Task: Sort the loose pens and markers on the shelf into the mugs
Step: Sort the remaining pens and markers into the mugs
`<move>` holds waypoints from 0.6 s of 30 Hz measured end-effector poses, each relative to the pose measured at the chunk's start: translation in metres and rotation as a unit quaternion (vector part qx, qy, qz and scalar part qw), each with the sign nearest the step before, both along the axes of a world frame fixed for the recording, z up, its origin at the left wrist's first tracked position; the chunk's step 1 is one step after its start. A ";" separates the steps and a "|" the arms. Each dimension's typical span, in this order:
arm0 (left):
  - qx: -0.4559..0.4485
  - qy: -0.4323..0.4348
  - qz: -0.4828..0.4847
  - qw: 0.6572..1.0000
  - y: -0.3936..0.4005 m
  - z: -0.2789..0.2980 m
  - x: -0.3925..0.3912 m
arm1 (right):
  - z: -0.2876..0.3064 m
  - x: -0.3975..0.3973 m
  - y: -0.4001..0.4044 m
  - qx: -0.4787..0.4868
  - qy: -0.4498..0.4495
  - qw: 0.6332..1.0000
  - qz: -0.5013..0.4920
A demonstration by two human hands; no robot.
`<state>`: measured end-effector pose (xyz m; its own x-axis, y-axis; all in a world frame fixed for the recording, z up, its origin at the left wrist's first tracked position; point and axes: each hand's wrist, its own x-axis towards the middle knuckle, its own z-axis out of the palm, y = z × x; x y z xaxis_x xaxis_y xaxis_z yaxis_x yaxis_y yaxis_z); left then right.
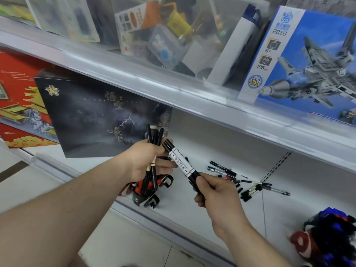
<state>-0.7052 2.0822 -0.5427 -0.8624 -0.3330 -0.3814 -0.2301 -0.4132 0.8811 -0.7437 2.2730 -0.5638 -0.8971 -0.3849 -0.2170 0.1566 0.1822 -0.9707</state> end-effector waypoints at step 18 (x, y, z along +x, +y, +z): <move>-0.170 0.001 -0.241 0.956 0.165 0.012 -0.076 | 0.068 -0.083 0.182 0.096 0.064 0.981 -0.157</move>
